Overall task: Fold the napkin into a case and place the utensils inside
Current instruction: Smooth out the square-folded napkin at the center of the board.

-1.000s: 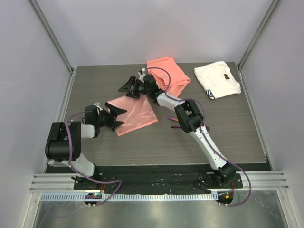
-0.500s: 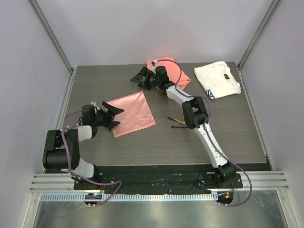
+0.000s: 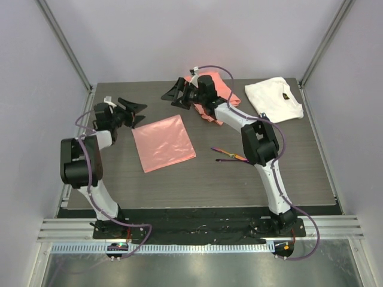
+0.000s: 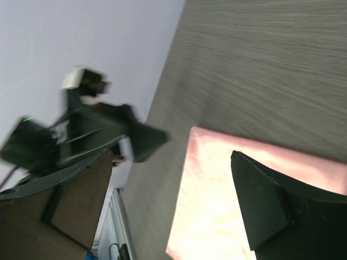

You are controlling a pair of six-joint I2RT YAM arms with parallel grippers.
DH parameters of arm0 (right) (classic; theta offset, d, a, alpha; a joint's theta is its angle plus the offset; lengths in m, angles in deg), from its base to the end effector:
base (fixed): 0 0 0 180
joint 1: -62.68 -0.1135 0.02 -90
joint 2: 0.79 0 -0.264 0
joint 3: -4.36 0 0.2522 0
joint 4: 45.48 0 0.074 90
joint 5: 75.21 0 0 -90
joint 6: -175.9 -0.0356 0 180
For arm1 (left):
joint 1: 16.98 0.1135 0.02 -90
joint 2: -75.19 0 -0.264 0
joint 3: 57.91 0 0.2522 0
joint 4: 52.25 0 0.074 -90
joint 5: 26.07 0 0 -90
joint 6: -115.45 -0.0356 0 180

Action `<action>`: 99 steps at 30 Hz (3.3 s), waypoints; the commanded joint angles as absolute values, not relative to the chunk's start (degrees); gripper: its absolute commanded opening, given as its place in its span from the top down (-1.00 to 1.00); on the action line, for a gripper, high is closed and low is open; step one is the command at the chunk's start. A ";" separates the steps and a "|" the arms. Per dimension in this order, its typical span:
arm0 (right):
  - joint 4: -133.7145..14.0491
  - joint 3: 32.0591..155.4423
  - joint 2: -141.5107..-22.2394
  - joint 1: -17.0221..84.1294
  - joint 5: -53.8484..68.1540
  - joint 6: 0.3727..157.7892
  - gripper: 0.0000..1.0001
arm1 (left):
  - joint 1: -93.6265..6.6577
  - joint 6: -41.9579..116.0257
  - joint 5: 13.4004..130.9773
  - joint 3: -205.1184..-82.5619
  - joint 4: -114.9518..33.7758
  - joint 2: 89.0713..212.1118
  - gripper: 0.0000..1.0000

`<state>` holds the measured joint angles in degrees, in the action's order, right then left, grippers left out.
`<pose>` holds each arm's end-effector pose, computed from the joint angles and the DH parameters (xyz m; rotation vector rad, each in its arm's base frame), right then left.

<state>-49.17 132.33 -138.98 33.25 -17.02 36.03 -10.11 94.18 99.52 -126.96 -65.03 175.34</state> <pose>0.4839 0.2945 0.2197 -0.0837 2.0392 1.4317 0.3800 0.0249 0.2107 -0.8588 1.8631 -1.2922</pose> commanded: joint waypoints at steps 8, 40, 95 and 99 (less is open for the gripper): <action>-36.65 111.91 -128.85 28.23 -20.45 30.52 -0.88 | -11.80 94.98 99.35 -134.77 -70.21 189.70 -0.26; -29.70 87.49 -123.94 25.94 -20.71 30.35 -0.86 | -12.07 84.18 96.45 -145.65 -53.90 201.40 -0.20; -65.04 91.59 -116.20 30.16 -8.76 52.24 0.31 | -39.40 65.71 78.78 -127.74 -18.97 161.41 -0.36; -65.13 91.77 -115.58 29.90 -8.41 52.32 0.35 | -39.84 65.27 77.12 -128.10 -18.54 161.76 -0.36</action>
<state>-66.90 90.95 -116.34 30.45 -8.25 52.55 -39.22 65.53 77.84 -126.81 -17.03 161.68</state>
